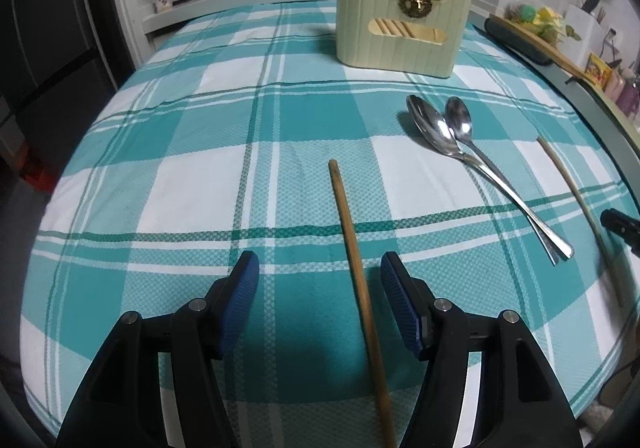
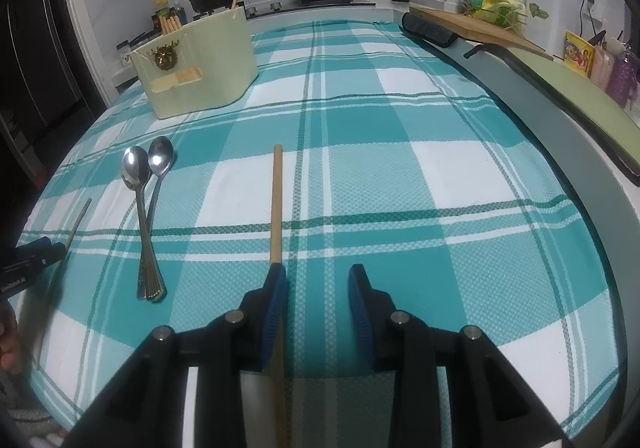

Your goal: Organize utensils

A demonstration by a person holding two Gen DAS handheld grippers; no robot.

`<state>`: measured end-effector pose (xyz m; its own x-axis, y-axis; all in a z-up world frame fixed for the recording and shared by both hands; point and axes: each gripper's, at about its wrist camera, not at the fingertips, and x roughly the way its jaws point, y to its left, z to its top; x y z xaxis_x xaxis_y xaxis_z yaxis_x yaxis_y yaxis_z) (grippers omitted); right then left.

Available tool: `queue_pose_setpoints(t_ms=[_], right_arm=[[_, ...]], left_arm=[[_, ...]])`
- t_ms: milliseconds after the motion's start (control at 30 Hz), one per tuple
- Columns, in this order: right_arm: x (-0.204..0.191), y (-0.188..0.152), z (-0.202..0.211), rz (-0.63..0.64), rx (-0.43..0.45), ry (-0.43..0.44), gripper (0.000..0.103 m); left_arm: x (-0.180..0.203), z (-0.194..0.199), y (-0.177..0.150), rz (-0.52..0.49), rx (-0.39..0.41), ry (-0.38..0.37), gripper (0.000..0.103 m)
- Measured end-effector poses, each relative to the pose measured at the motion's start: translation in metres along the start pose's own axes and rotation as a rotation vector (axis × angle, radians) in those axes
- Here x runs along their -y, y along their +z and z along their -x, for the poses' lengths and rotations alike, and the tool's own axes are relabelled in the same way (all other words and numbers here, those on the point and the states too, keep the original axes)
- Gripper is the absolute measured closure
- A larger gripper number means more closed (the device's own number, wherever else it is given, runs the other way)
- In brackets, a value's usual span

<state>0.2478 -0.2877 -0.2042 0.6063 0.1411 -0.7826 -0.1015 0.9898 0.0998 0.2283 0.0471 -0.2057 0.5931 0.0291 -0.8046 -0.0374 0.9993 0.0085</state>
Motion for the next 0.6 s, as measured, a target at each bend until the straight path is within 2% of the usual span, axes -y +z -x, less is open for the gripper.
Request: queue_pose_setpoints(t_ms=[333,500,600], right_arm=[[0.0,-0.0005,0.0006,-0.007,0.011,-0.006,0.069],[0.0004,-0.0008,0.0021,-0.004,0.015,0.0,0.066],[0.0002,-0.0008,0.0022,-0.003,0.012,0.017,0.065]], left_arm=[[-0.0015,-0.0026,-0.0008,-0.003,-0.008,0.013,0.034],[-0.0015,-0.0045,-0.0011,0.003,-0.011,0.016,0.027],[-0.0043,-0.0064,-0.002,0.016,-0.021,0.002,0.027]])
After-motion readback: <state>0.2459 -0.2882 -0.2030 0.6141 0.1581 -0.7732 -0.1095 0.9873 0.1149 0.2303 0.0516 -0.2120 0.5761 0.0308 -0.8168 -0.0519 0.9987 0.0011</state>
